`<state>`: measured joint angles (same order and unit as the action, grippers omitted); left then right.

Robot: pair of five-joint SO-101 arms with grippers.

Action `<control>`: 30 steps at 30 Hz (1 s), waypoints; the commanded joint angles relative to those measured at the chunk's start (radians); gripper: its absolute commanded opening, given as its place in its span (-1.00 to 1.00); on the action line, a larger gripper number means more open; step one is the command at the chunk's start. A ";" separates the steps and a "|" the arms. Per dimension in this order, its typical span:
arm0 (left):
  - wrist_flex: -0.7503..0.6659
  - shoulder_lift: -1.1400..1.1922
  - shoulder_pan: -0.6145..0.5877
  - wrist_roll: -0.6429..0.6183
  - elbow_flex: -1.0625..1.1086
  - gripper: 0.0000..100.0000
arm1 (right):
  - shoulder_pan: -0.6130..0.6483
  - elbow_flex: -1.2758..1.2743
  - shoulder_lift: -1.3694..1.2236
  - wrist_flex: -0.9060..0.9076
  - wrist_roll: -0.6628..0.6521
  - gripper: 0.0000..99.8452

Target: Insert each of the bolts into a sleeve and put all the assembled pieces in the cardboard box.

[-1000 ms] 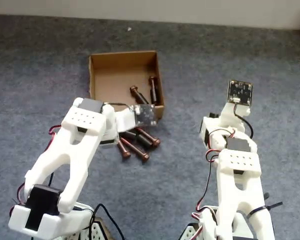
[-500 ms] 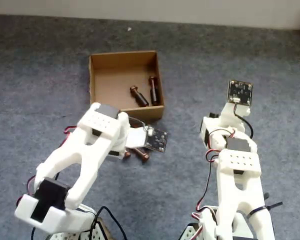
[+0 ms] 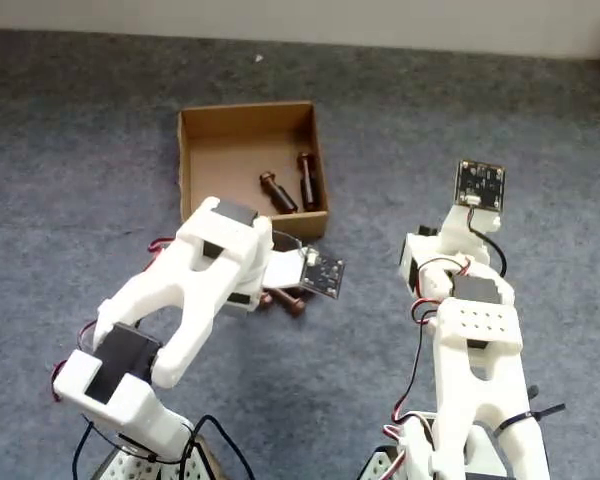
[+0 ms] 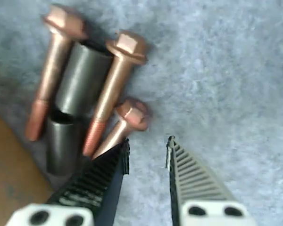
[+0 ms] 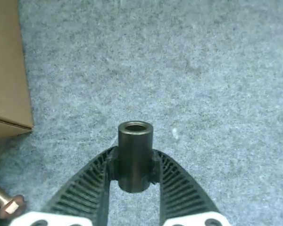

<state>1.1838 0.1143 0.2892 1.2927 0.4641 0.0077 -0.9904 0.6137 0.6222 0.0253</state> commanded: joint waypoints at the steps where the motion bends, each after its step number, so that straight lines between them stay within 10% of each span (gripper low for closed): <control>1: 0.021 -0.041 0.015 0.080 -0.068 -0.69 | -0.010 0.013 0.035 -0.024 0.002 -0.99; 30: -0.057 0.016 0.019 0.080 -0.070 -0.69 | -0.010 0.015 0.035 -0.024 0.002 -0.99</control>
<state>1.1408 0.1619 0.3015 1.2942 0.4058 0.0077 -0.9904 0.6137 0.6222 0.0253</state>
